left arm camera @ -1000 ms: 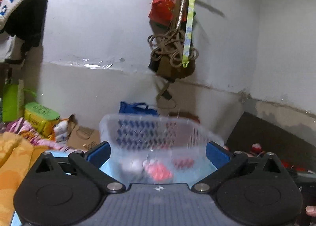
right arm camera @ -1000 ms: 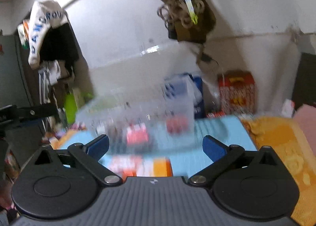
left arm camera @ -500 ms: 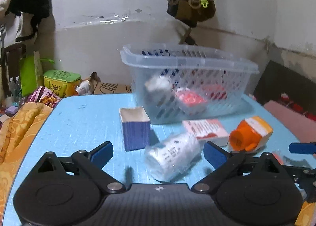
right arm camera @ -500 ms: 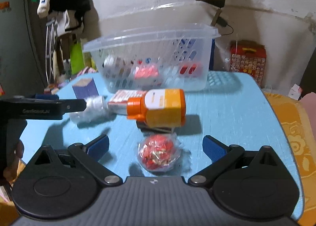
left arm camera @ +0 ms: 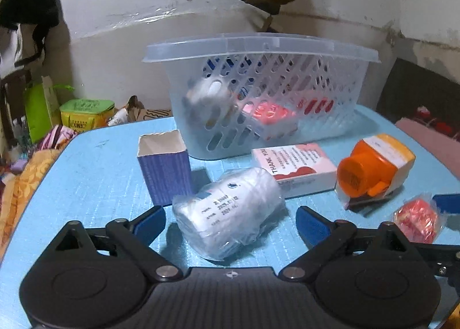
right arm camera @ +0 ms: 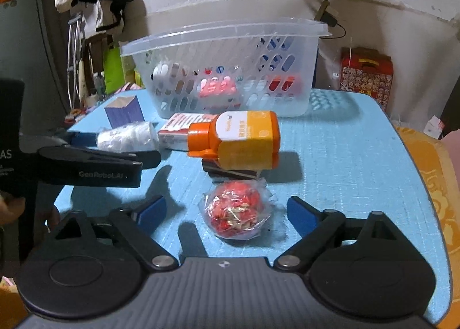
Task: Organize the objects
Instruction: 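Grasp the red mesh bag with the right gripper while the left grasps the wrapped white roll, then carry the mesh bag and white roll over the basket and open both grippers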
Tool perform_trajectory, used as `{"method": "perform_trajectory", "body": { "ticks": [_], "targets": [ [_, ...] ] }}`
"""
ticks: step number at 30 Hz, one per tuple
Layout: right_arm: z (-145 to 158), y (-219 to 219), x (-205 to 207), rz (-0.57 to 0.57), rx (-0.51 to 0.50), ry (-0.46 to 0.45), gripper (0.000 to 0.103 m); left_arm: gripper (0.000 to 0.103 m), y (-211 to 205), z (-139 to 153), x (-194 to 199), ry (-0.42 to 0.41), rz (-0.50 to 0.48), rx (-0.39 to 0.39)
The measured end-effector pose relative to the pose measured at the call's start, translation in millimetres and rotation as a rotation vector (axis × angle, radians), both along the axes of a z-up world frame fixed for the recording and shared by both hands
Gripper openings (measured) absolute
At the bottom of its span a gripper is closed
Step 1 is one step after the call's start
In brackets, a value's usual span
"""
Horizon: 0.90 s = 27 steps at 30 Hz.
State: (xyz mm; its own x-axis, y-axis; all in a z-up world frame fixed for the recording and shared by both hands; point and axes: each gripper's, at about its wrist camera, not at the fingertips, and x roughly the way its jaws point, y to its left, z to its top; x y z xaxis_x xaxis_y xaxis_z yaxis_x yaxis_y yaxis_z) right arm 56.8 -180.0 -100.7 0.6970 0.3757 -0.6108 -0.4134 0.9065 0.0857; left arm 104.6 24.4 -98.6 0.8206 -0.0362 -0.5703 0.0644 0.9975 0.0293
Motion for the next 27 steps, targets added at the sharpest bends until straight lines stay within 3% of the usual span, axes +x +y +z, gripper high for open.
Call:
{"method": "perform_trajectory", "body": {
  "ticks": [3, 5, 6, 9, 17, 27],
  "targets": [
    [-2, 0, 1, 0.0, -0.005, 0.018, 0.084, 0.093, -1, 0, -2, -0.007, -0.001, 0.007],
    [-4, 0, 1, -0.003, -0.015, 0.024, 0.077, 0.076, 0, -1, -2, 0.01, -0.005, 0.004],
    [-3, 0, 1, -0.005, -0.019, 0.02, 0.073, 0.075, 1, -2, -2, 0.011, -0.007, 0.001],
    [-2, -2, 0, -0.005, -0.023, 0.012, 0.051, 0.074, 3, -1, -6, 0.001, -0.009, 0.005],
    [8, -4, -8, 0.008, -0.017, -0.023, 0.049, 0.073, 1, 8, -24, -0.05, -0.032, 0.042],
    [25, -3, -19, 0.023, 0.024, -0.087, 0.049, 0.072, 4, 28, -36, -0.088, -0.046, -0.007]
  ]
}}
